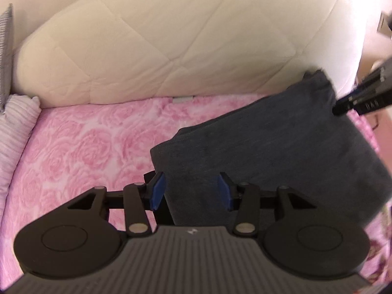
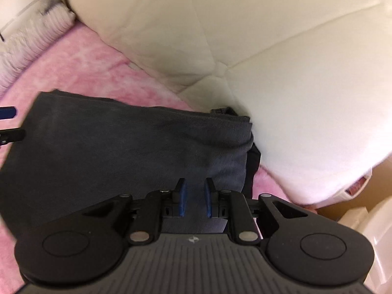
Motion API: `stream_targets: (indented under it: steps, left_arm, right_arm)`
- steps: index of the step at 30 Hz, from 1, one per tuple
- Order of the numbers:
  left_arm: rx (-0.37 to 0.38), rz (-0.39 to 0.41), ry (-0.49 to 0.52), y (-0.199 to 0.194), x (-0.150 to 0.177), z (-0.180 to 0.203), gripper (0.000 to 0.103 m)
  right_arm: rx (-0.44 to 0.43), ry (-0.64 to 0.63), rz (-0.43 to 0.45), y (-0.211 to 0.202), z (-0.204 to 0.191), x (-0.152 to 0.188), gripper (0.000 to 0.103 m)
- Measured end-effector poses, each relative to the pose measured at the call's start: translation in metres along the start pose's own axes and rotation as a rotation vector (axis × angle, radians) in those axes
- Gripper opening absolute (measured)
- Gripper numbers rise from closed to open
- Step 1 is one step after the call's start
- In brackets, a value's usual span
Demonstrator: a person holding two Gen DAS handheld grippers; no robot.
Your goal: Fold clothes
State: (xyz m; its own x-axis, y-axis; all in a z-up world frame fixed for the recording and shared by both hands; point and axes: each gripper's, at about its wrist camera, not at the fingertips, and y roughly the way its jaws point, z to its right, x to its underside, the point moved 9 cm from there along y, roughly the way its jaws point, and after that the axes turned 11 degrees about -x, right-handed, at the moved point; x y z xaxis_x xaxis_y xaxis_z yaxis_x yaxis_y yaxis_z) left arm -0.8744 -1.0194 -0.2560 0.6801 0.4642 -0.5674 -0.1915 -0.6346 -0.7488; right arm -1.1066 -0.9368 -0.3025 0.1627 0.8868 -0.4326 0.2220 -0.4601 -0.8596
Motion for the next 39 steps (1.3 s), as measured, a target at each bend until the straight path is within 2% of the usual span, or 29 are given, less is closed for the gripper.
stream_targets:
  steps: [2,4,6,8,10,13,16,20,26,29,33,36,39]
  left_arm:
    - [-0.004,-0.009,-0.018,-0.009,0.011,0.003,0.041]
    - [0.021,-0.076,-0.015,0.004,0.034,0.014,0.041]
    - [0.014,-0.09,0.022,0.022,0.053,0.025,0.041]
    - [0.028,-0.088,-0.017,0.027,0.059,0.023,0.042]
    - [0.045,-0.086,-0.071,0.026,0.061,0.018,0.041]
    - [0.038,-0.069,-0.086,0.002,0.063,0.007,0.039]
    - [0.066,-0.044,-0.124,-0.027,0.075,-0.002,0.039]
    - [0.084,-0.061,-0.11,-0.031,0.099,0.009,0.04]
    - [0.072,-0.061,-0.111,-0.006,0.101,0.016,0.051]
    - [0.076,-0.059,-0.126,-0.01,0.1,0.01,0.05]
    - [0.064,-0.018,-0.131,-0.04,0.095,0.001,0.042]
    - [0.067,-0.04,-0.123,-0.04,0.104,0.003,0.042]
    - [0.06,-0.067,-0.09,-0.023,0.114,0.012,0.045]
  right_arm:
    - [-0.033,0.006,-0.006,-0.012,-0.01,0.017,0.018]
    - [-0.06,0.009,-0.036,-0.012,-0.02,0.04,0.018]
    - [-0.072,-0.001,-0.071,-0.003,-0.025,0.06,0.018]
    - [-0.073,-0.027,-0.086,0.007,-0.027,0.071,0.018]
    - [-0.08,0.009,-0.07,0.001,-0.027,0.07,0.018]
    - [-0.099,0.048,-0.041,-0.021,-0.033,0.073,0.02]
    - [-0.13,0.043,-0.038,-0.04,-0.05,0.088,0.02]
    - [-0.124,0.049,-0.081,-0.027,-0.056,0.115,0.02]
    - [-0.08,0.024,-0.099,-0.01,-0.056,0.119,0.021]
    - [-0.078,0.064,-0.079,-0.018,-0.056,0.116,0.02]
    - [-0.09,0.1,-0.041,-0.036,-0.063,0.12,0.021]
    - [-0.089,0.095,-0.058,-0.032,-0.068,0.134,0.022]
    - [-0.096,0.124,-0.104,-0.014,-0.065,0.147,0.021]
